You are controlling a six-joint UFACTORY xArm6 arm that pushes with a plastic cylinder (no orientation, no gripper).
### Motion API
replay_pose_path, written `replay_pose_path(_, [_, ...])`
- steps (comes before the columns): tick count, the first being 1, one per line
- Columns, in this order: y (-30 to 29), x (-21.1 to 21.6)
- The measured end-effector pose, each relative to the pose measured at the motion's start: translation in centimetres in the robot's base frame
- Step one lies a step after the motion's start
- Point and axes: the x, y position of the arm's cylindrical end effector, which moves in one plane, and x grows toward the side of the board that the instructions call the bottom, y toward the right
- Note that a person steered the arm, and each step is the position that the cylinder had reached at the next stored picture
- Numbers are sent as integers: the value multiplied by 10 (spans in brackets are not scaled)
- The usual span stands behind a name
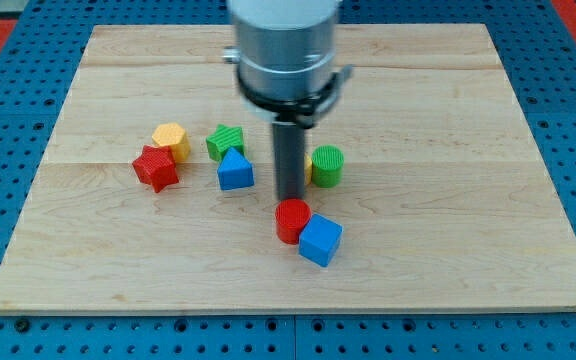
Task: Push the green circle along with heart slightly to left
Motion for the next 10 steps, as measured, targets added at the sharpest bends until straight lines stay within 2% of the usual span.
replay_pose_path(1, [52, -1])
replay_pose_path(2, [69, -27])
replay_pose_path(3, [20, -45])
replay_pose_path(4, [-11, -45])
replay_pose_path(5, [-1, -63])
replay_pose_path(6, [15, -64])
replay_pose_path(7, [111, -55])
replay_pose_path(8, [178, -15])
replay_pose_path(9, [139, 47])
replay_pose_path(10, [78, 65])
